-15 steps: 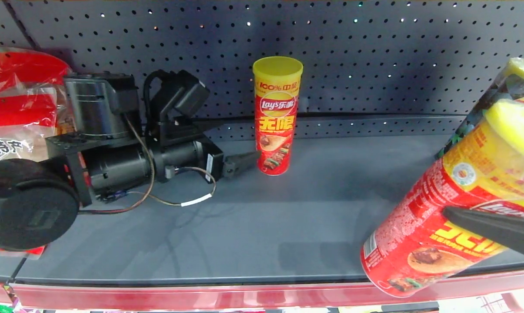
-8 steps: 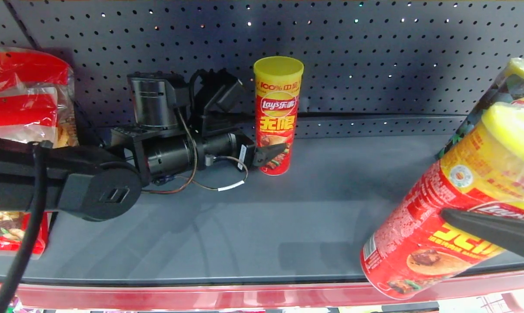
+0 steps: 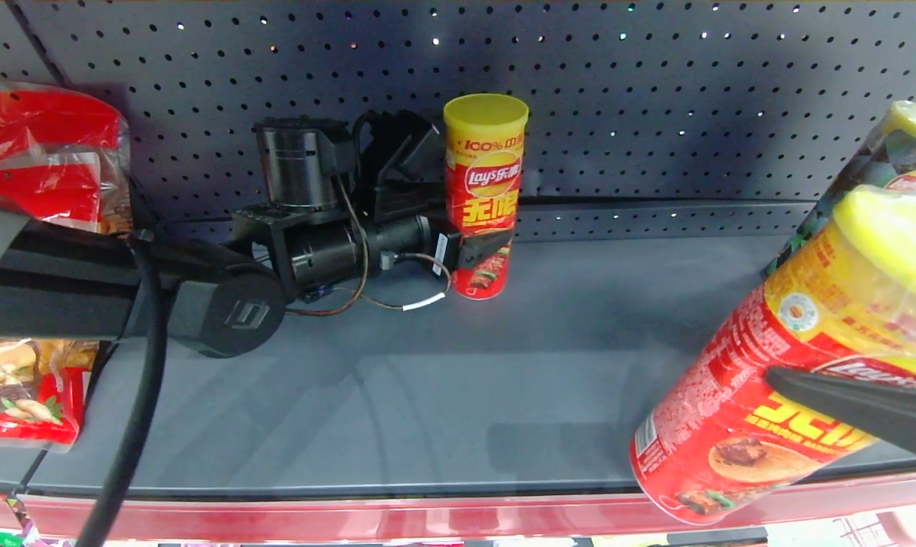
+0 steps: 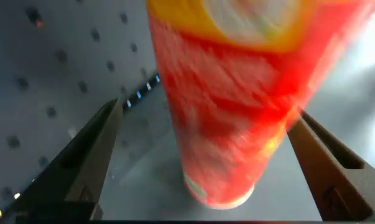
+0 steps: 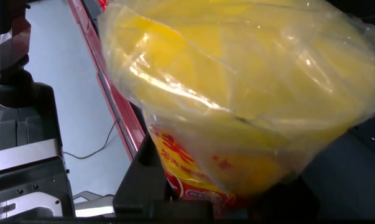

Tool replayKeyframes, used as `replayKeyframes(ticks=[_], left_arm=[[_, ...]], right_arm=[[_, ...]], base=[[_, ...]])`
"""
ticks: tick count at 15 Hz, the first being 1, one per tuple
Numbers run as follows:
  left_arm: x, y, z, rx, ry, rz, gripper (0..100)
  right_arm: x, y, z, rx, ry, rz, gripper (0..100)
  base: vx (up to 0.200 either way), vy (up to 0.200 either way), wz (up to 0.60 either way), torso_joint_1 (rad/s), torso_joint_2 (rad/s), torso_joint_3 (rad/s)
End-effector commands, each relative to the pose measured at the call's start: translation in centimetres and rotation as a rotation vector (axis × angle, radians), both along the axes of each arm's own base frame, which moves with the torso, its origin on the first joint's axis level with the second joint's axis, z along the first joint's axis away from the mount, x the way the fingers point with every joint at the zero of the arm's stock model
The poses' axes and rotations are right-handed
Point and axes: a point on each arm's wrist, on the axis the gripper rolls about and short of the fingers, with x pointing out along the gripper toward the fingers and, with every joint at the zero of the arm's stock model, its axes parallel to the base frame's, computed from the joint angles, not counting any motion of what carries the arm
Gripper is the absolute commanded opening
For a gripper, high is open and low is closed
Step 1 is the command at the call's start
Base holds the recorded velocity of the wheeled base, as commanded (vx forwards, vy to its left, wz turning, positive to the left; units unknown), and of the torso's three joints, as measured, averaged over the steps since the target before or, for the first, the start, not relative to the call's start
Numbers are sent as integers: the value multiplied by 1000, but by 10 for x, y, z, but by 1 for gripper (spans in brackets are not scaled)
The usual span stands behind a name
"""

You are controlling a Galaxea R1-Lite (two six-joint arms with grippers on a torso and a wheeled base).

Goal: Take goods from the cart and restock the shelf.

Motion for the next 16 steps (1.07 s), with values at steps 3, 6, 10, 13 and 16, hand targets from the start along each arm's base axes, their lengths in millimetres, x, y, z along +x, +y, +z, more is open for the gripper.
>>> replayKeyframes(ticks=[3, 6, 10, 13, 16], left_arm=[[6, -10, -6, -2, 0, -14, 0], [-1, -6, -4, 0, 3, -16, 0], [-65, 7, 12, -4, 4, -155, 0], [-127, 39, 5, 14, 38, -224, 0], [-156, 61, 2, 16, 44, -231, 0]], right_arm=[[0, 0, 0, -1, -1, 0, 0], [2, 1, 1, -2, 0, 0, 0], [6, 4, -1, -12, 12, -23, 0], [13, 9, -5, -29, 30, -29, 0], [18, 13, -8, -42, 45, -33, 0]], base=[[0, 0, 0, 0, 0, 0], [0, 0, 0, 0, 0, 0], [0, 0, 0, 0, 0, 0], [0, 0, 0, 0, 0, 0], [0, 0, 0, 0, 0, 0]])
